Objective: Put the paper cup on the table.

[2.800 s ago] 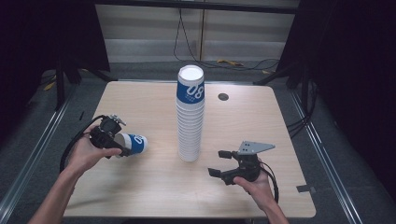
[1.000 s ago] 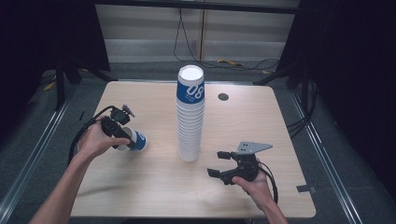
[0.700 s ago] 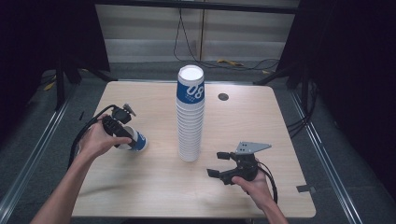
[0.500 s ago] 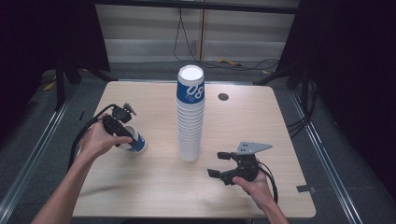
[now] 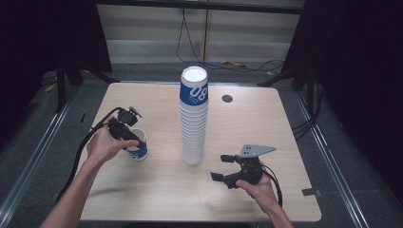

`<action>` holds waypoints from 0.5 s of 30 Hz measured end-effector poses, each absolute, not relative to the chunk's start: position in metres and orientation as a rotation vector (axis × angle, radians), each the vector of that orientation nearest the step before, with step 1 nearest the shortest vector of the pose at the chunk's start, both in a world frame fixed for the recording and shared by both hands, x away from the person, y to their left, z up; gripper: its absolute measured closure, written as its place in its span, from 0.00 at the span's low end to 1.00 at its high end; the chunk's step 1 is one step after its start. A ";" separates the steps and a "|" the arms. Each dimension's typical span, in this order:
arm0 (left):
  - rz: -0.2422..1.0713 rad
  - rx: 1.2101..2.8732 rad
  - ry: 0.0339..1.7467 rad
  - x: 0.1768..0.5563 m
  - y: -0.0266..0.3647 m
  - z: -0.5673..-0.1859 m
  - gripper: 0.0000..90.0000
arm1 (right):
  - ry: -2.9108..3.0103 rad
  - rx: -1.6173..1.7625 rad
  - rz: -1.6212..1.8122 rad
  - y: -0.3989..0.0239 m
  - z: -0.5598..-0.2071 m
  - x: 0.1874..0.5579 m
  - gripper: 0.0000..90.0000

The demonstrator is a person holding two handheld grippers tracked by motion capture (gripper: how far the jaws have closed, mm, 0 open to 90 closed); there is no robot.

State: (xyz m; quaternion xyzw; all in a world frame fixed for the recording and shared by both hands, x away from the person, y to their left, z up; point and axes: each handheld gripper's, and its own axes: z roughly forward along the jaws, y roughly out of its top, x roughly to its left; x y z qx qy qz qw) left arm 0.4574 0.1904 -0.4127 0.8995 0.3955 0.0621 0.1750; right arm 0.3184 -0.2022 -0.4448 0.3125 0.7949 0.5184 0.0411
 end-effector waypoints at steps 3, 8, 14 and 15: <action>0.190 2.523 1.108 0.456 0.192 -0.414 0.16 | 2.438 0.963 1.583 -0.203 -0.446 0.319 0.20; 0.243 2.495 1.056 0.451 0.195 -0.418 0.16 | 2.436 0.954 1.580 -0.202 -0.445 0.318 0.20; 0.258 2.403 1.052 0.444 0.201 -0.426 0.15 | 2.426 0.951 1.570 -0.204 -0.442 0.313 0.20; 0.261 2.390 1.046 0.443 0.201 -0.428 0.15 | 2.425 0.958 1.570 -0.204 -0.442 0.312 0.20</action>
